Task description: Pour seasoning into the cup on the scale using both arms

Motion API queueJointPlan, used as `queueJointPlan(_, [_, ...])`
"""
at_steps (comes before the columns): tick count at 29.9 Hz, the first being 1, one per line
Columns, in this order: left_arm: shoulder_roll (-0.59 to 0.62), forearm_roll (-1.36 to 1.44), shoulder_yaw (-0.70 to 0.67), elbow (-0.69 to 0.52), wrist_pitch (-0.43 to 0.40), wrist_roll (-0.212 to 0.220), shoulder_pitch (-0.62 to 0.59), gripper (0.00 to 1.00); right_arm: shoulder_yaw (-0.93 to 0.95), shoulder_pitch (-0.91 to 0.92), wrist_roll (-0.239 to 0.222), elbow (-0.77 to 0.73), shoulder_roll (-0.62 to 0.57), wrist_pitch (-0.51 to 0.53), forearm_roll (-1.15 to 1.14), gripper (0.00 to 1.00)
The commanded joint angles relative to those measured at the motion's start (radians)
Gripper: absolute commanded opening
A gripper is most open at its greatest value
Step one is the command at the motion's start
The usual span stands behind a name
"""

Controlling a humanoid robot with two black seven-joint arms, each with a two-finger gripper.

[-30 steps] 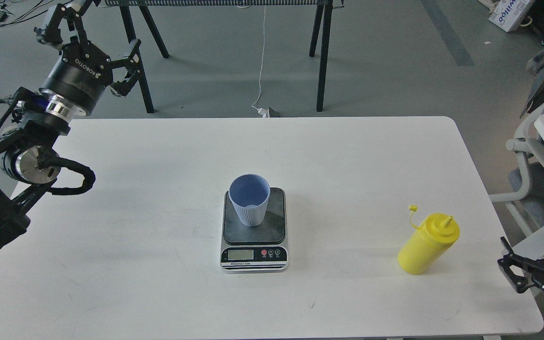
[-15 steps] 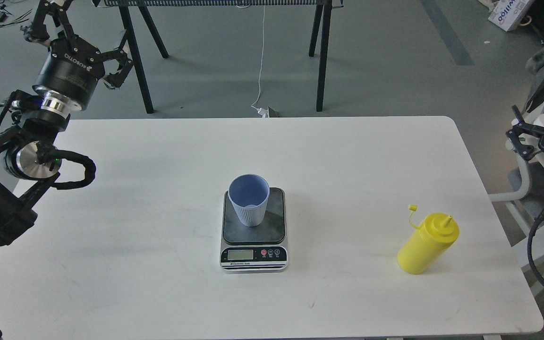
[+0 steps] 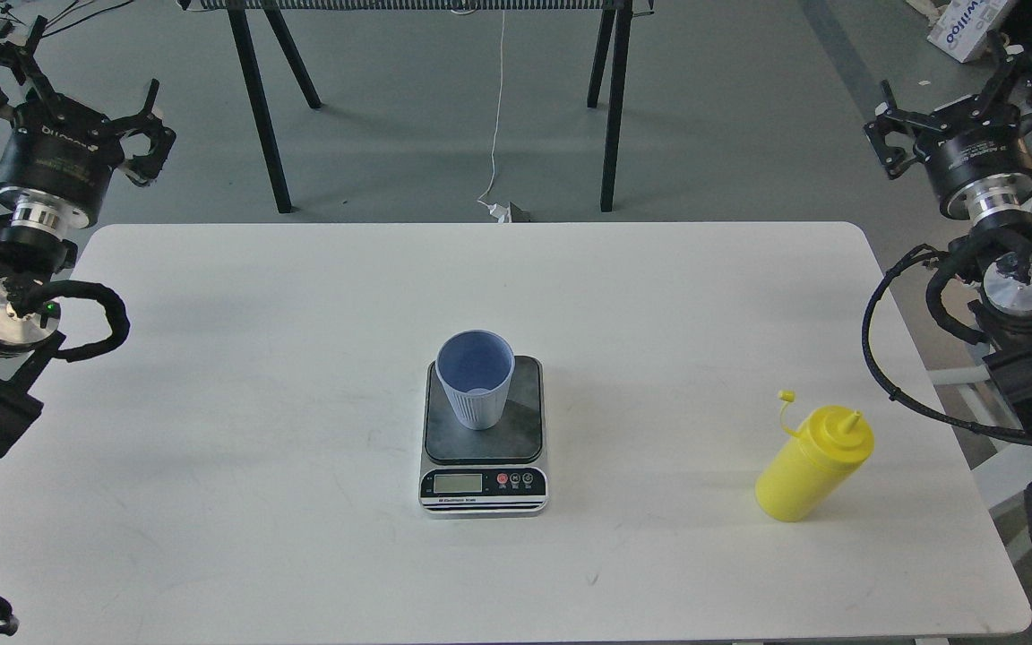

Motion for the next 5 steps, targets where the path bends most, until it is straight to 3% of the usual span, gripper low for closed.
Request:
queueJointPlan(1, [-0.002,0.0,-0.003,0.001,0.009,0.019,-0.009,1.0,-0.015,0.004,0.005,0.0,0.013,0.0,-0.002,0.99])
queueJointPlan(5, [-0.002,0.0,-0.003,0.001,0.009,0.019,-0.014,1.0,-0.018,-0.002,0.0,0.003,0.012,0.0,-0.001,0.99])
